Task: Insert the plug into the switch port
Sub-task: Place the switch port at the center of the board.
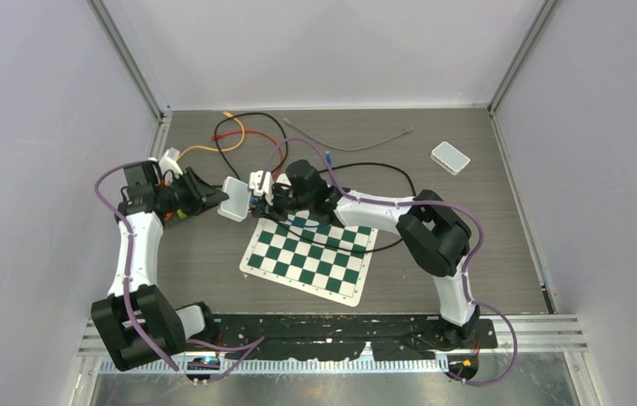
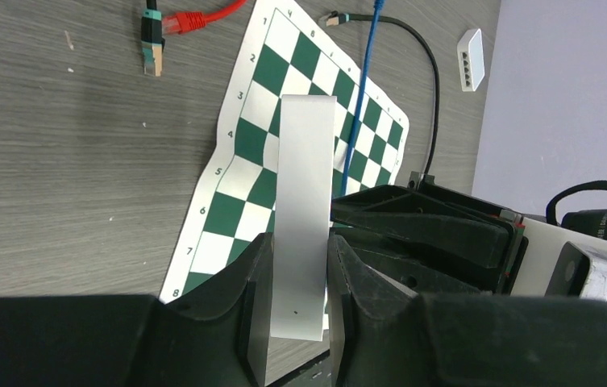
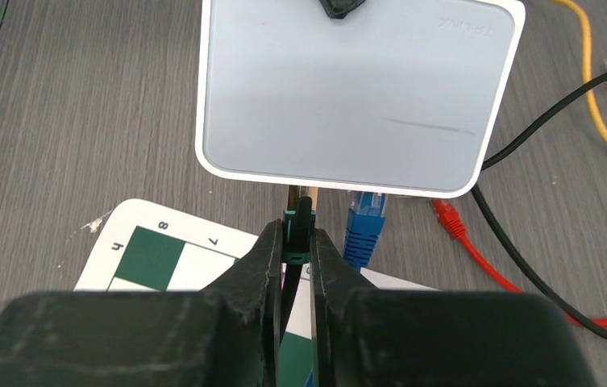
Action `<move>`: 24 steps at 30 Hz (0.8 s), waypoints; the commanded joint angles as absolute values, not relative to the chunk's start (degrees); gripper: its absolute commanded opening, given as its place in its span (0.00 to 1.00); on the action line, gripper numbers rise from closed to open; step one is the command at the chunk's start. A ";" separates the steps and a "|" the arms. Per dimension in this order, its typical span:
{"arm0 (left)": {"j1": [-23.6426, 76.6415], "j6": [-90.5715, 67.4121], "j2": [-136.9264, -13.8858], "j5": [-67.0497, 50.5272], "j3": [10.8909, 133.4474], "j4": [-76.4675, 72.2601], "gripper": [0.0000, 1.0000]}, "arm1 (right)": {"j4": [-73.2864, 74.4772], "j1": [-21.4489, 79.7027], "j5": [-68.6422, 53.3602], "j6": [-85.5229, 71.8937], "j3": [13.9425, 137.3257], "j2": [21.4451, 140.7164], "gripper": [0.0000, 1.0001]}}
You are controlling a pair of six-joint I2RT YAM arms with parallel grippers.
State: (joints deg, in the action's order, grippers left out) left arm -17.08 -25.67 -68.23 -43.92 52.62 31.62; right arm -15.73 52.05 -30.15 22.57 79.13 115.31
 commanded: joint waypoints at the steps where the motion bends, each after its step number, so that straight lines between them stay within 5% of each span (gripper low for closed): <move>1: -16.52 -26.57 -69.86 -50.62 50.42 29.55 0.00 | -20.43 53.53 -37.11 25.56 82.07 111.34 0.05; 11: -16.13 -20.73 -71.20 -41.98 51.50 37.17 0.03 | -18.24 54.43 -36.61 24.39 88.46 113.76 0.05; 17: -16.52 -23.66 -65.05 -19.59 58.73 42.61 0.56 | -12.85 55.18 -27.38 22.51 87.49 115.90 0.05; 24: -16.53 -27.99 -62.11 -2.63 61.37 44.91 0.73 | -4.73 56.00 -22.74 20.45 88.38 118.78 0.05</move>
State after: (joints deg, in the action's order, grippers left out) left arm -16.60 -25.41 -63.79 -15.99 59.68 42.61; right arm -6.31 55.79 -25.56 22.26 85.76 117.23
